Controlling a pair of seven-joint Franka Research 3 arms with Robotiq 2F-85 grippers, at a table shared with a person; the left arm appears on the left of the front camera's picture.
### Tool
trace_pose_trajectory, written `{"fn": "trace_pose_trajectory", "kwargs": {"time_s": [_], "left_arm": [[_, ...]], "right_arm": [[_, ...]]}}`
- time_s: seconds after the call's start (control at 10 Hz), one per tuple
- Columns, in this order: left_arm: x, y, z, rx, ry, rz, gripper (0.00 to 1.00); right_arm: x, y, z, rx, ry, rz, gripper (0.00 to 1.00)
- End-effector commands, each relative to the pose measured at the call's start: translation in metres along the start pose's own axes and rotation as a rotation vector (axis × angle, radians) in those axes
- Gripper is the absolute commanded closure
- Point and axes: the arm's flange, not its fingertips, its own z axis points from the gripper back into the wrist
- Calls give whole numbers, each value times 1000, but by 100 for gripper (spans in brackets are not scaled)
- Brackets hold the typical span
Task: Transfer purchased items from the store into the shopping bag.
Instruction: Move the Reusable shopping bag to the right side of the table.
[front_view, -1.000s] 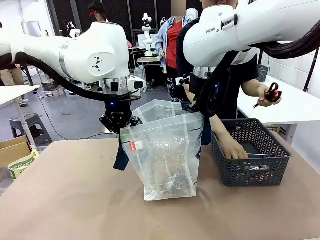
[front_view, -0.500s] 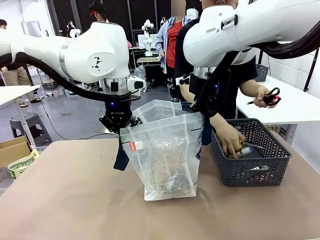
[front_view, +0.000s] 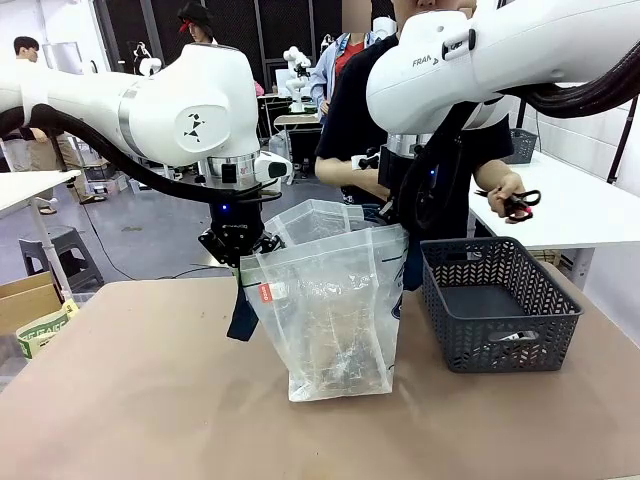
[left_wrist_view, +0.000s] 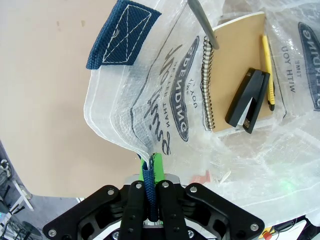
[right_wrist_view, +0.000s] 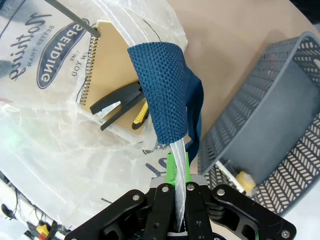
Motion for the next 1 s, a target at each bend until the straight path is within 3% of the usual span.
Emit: {"fn": "trace_pose_trajectory", "kwargs": {"time_s": [0.0, 0.9], "left_arm": [[0, 3, 2, 2, -1, 11, 100], [0, 3, 2, 2, -1, 11, 100]], "right_arm": [[-2, -3, 0, 0, 5, -7, 100], [-2, -3, 0, 0, 5, -7, 100]]}}
